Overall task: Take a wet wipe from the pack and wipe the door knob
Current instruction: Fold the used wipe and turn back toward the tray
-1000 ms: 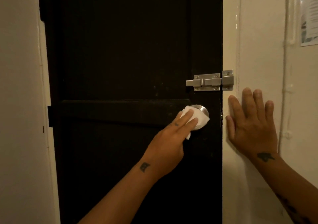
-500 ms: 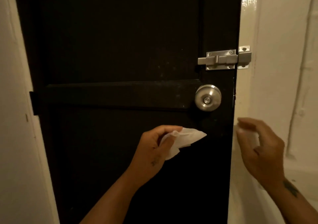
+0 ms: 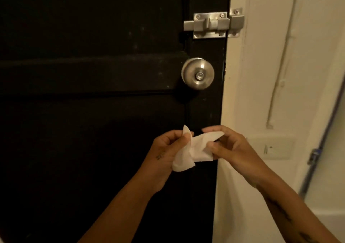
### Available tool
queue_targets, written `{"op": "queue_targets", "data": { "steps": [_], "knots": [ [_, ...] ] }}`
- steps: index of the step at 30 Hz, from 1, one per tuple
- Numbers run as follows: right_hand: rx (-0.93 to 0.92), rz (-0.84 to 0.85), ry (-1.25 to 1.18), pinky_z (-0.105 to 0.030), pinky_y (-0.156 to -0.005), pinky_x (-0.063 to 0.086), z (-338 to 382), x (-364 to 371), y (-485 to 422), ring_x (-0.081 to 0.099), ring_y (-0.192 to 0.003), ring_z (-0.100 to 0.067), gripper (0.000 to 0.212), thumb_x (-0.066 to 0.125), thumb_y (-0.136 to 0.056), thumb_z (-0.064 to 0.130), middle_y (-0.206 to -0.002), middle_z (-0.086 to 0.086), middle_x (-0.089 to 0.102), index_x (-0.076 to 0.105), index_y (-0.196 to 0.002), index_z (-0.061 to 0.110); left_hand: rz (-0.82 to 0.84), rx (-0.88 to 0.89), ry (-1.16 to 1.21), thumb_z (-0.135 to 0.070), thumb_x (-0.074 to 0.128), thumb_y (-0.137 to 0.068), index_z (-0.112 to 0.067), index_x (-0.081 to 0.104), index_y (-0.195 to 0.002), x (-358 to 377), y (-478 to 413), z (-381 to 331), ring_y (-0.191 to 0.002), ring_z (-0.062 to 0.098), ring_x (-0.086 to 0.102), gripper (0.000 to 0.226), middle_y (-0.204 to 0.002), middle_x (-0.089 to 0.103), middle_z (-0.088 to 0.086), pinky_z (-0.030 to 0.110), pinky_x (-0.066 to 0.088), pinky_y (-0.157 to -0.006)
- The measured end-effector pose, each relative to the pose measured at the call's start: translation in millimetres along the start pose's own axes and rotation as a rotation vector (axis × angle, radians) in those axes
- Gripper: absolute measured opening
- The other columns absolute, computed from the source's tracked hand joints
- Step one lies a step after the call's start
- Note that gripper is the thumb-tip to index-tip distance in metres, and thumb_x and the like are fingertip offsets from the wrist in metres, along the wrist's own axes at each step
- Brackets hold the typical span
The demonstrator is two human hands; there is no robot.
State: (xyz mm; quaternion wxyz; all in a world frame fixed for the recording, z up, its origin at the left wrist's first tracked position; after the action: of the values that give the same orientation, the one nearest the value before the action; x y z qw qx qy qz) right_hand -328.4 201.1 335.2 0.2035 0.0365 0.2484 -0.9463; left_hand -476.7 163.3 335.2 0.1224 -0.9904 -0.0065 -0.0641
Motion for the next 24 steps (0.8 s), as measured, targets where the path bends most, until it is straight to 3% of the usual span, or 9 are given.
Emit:
{"op": "queue_targets", "data": {
  "steps": [3,7,11,16,20,24],
  "knots": [
    [-0.009,-0.137,-0.002,-0.022,-0.067,0.052,-0.8,-11.5,6.8,0.064,-0.076,-0.016,0.010,0.061,-0.079,0.018,-0.080,-0.002,0.069,0.066,-0.086,0.013,0.063,-0.033,0.029,-0.021,0.052,-0.087,-0.018,0.066,-0.090,5.3,-5.0,12.2,-0.080,0.009,0.067,0.015,-0.089,0.070,-0.003,0.020,0.053,-0.063],
    [0.040,-0.280,0.031,-0.020,-0.067,0.052,-5.4,-29.1,25.1,0.064,-0.074,-0.010,0.007,0.059,-0.082,0.015,-0.077,0.003,0.068,0.065,-0.085,0.014,0.155,-0.145,0.137,-0.020,0.045,-0.092,-0.015,0.065,-0.090,16.5,-11.1,35.2,-0.079,0.014,0.068,0.021,-0.089,0.070,0.004,0.028,0.054,-0.068],
    [0.155,-0.443,-0.013,-0.040,-0.075,0.052,-13.2,-48.7,52.6,0.064,-0.082,-0.024,0.037,0.060,-0.076,0.033,-0.090,-0.014,0.068,0.062,-0.096,0.002,0.229,-0.360,0.370,-0.023,0.043,-0.093,-0.012,0.066,-0.098,36.1,-11.6,69.7,-0.089,0.021,0.068,0.026,-0.099,0.072,0.008,0.035,0.056,-0.074],
    [0.290,-0.669,0.012,-0.052,-0.079,0.052,-27.5,-80.2,100.5,0.063,-0.090,-0.037,0.029,0.054,-0.087,0.030,-0.098,-0.018,0.068,0.062,-0.098,0.005,0.371,-0.585,0.505,-0.033,0.054,-0.079,-0.009,0.068,-0.100,80.8,-2.5,106.9,-0.094,0.025,0.065,0.035,-0.101,0.072,0.010,0.040,0.054,-0.078],
    [0.363,-0.824,0.041,-0.043,-0.070,0.054,-33.1,-109.8,145.1,0.062,-0.078,-0.026,0.026,0.051,-0.090,0.026,-0.086,-0.009,0.067,0.060,-0.096,0.002,0.491,-0.553,0.392,-0.018,0.060,-0.075,-0.012,0.065,-0.102,124.6,7.0,127.2,-0.088,0.019,0.066,0.028,-0.095,0.072,0.004,0.033,0.057,-0.069],
    [0.416,-0.947,0.049,-0.030,-0.052,0.050,-36.0,-140.0,195.5,0.057,-0.061,-0.020,0.017,0.051,-0.090,0.022,-0.067,-0.003,0.061,0.058,-0.078,0.012,0.534,-0.490,0.235,0.004,0.056,-0.080,-0.014,0.063,-0.102,171.6,17.4,147.0,-0.076,0.014,0.069,0.029,-0.089,0.072,-0.001,0.025,0.056,-0.059]
  ]
}}
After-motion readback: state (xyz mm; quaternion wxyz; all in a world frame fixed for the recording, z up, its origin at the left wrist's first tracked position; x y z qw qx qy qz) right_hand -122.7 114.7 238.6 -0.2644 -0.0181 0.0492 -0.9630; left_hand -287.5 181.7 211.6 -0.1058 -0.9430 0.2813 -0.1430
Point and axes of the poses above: each hand's wrist, its own y-axis away from the middle knuckle, its own x-axis out of the palm, z = x × y, the point moved 5 cm from there along -y, towards the middle knuckle
